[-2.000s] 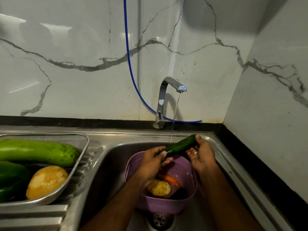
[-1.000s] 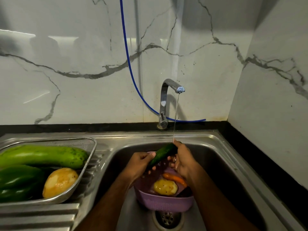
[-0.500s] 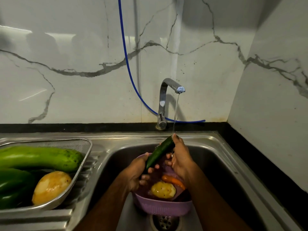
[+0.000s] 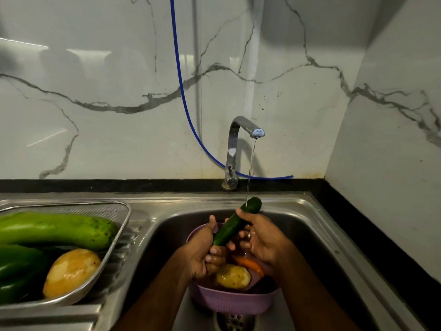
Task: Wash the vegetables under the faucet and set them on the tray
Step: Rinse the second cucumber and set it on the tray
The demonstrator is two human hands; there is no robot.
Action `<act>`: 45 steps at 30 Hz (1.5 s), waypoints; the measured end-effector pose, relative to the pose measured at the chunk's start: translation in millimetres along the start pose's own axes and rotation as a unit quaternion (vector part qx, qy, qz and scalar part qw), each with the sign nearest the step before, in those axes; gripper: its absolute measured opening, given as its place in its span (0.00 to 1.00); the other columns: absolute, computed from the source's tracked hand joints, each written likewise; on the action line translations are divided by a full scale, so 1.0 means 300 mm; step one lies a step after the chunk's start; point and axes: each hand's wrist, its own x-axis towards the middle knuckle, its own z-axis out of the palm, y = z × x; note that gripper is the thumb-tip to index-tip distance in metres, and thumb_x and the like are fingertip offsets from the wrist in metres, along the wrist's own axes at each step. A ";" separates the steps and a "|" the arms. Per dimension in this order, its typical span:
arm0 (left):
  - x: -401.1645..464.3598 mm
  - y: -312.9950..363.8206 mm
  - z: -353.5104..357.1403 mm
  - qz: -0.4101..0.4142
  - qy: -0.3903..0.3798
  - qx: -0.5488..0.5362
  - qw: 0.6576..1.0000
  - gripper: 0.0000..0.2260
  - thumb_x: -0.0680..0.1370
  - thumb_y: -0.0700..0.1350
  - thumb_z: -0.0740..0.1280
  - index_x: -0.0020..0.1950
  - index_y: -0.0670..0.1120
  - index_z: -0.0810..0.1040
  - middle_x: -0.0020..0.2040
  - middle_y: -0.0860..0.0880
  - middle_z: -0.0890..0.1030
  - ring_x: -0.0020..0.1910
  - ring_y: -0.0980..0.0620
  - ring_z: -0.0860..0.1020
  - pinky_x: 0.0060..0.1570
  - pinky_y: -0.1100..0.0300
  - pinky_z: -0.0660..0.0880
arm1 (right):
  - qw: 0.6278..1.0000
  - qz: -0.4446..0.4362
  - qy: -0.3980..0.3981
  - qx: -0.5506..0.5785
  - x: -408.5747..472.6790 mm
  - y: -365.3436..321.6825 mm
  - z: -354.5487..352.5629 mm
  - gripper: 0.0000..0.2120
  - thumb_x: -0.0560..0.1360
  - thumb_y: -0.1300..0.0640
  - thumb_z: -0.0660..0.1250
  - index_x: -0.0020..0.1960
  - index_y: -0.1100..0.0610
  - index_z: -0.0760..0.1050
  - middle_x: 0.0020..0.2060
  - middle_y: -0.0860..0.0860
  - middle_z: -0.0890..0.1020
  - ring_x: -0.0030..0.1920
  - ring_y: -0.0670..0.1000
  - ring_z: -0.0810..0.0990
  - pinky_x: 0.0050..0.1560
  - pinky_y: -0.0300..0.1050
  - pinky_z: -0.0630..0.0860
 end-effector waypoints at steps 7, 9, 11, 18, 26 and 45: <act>0.037 -0.006 0.049 0.105 0.088 0.000 0.991 0.16 0.84 0.56 0.57 0.52 0.46 0.76 0.31 0.50 0.74 0.25 0.56 0.65 0.21 0.65 0.58 | 0.986 -0.076 0.135 0.066 0.012 -0.033 -0.018 0.14 0.78 0.54 0.73 0.60 0.58 0.78 0.42 0.54 0.81 0.31 0.45 0.75 0.36 0.41 0.74; 0.051 -0.016 0.051 0.132 0.109 -0.002 0.985 0.10 0.85 0.48 0.58 0.55 0.45 0.77 0.34 0.50 0.78 0.26 0.55 0.68 0.22 0.65 0.62 | 0.980 -0.095 0.155 0.083 0.020 -0.039 -0.040 0.15 0.78 0.56 0.74 0.61 0.59 0.77 0.39 0.52 0.80 0.26 0.43 0.72 0.28 0.38 0.70; 0.064 -0.026 0.059 0.159 0.100 -0.023 0.982 0.09 0.84 0.42 0.58 0.56 0.42 0.78 0.37 0.48 0.81 0.27 0.55 0.72 0.23 0.65 0.65 | 0.973 -0.108 0.174 0.101 0.027 -0.049 -0.051 0.16 0.77 0.57 0.74 0.62 0.60 0.76 0.38 0.53 0.79 0.25 0.42 0.71 0.27 0.38 0.68; 0.092 -0.046 0.127 0.191 0.087 -0.025 0.977 0.10 0.84 0.38 0.60 0.58 0.40 0.80 0.39 0.47 0.82 0.32 0.55 0.80 0.26 0.65 0.72 | 0.961 -0.114 0.226 0.112 0.037 -0.055 -0.063 0.11 0.78 0.54 0.73 0.57 0.57 0.78 0.36 0.52 0.77 0.27 0.44 0.70 0.29 0.39 0.69; 0.055 -0.022 0.124 0.211 0.112 -0.027 0.971 0.15 0.84 0.50 0.60 0.58 0.40 0.78 0.44 0.44 0.86 0.36 0.50 0.83 0.35 0.59 0.74 | 0.971 -0.083 0.195 0.112 0.008 -0.060 -0.046 0.13 0.80 0.55 0.70 0.62 0.59 0.78 0.47 0.54 0.82 0.41 0.49 0.77 0.38 0.45 0.73; 0.051 -0.054 -0.047 0.286 0.266 0.445 0.806 0.18 0.67 0.41 0.76 0.46 0.56 0.72 0.48 0.57 0.82 0.49 0.54 0.81 0.52 0.54 0.79 | 0.993 -0.006 0.114 -0.028 -0.010 0.019 0.076 0.14 0.80 0.42 0.68 0.58 0.51 0.76 0.52 0.61 0.83 0.52 0.59 0.84 0.58 0.62 0.82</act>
